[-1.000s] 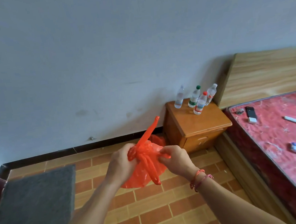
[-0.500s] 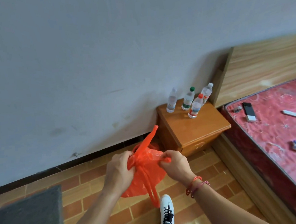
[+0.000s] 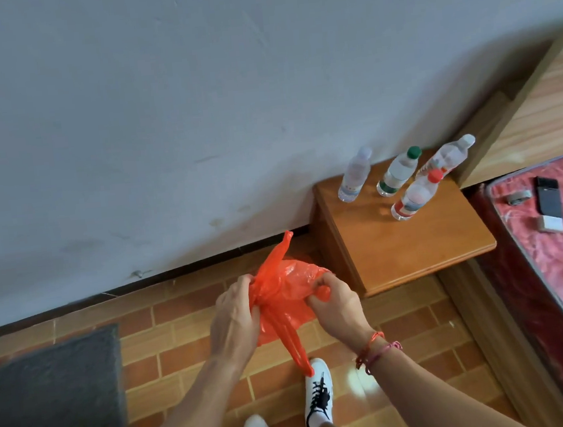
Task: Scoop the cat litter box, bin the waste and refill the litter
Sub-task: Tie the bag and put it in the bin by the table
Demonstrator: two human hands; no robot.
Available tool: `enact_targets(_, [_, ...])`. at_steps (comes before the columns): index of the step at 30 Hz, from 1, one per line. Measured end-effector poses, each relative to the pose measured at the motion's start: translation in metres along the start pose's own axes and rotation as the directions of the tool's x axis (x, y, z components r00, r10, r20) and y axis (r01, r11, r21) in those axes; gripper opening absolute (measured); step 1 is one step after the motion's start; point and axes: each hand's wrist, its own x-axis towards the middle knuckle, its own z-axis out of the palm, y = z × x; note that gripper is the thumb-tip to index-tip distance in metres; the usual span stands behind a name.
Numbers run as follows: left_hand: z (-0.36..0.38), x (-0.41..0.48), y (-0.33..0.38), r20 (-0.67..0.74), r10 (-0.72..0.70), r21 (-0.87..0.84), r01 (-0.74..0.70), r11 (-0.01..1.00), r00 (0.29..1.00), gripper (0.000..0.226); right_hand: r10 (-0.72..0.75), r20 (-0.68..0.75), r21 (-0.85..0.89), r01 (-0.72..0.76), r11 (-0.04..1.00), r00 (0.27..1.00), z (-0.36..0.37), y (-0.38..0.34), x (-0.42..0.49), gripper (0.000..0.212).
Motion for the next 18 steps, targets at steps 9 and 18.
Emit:
enact_targets(9, [0.054,0.079,-0.038,0.08,-0.039,-0.305,0.062,0.95,0.996,0.043,0.013,0.058,0.035,-0.015,0.999,0.998,0.04,0.024,0.087,0.04])
enact_targets(18, [0.181,0.137,-0.138,0.187,-0.09,-0.411,0.161,0.897,0.978,0.043,-0.087,0.146,-0.143,0.107,0.984,0.986,0.13,0.123,0.197,0.081])
